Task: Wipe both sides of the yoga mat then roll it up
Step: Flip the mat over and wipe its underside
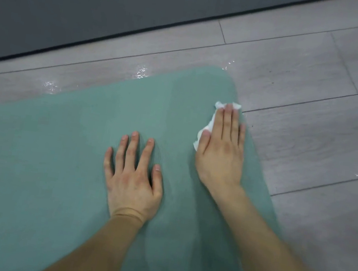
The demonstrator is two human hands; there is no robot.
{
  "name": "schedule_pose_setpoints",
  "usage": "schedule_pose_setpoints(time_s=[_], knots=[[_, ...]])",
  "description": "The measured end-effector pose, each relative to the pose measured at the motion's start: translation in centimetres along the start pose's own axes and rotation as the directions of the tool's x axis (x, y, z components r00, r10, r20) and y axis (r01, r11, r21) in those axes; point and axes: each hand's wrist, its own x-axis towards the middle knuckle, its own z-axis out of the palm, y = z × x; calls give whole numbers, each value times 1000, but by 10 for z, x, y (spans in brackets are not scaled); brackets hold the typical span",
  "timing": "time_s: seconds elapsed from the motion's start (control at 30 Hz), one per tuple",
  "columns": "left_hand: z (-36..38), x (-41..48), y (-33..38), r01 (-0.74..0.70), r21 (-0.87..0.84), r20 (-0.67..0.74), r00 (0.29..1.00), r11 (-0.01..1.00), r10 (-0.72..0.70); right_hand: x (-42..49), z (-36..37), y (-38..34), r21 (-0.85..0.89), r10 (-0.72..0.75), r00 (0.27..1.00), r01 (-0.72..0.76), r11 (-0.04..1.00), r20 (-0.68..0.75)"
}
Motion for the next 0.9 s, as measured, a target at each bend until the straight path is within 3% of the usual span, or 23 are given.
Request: schedule_pose_setpoints(time_s=[0.1, 0.33, 0.47, 0.63, 0.8, 0.9], knots=[[1, 0, -1, 0, -1, 4, 1000, 1000, 0, -28, -3, 6, -37, -40, 999, 41, 998, 29], [1, 1, -2, -4, 13, -3, 1000, 1000, 4, 127, 20, -34, 3, -75, 993, 75, 997, 92], [1, 1, -2, 2, 14, 7, 1000, 1000, -2, 38, 7, -6, 35, -120, 993, 119, 992, 22], [2, 2, -1, 4, -6, 1, 1000, 1000, -4, -104, -28, 32, 47, -199, 971, 194, 980, 135], [1, 2, -1, -1, 0, 7, 1000, 1000, 1, 14, 1, -16, 15, -206, 976, 206, 979, 65], [2, 2, -2, 4, 6, 2, 1000, 1000, -4, 95, 15, -49, 18, -217, 967, 217, 976, 131]])
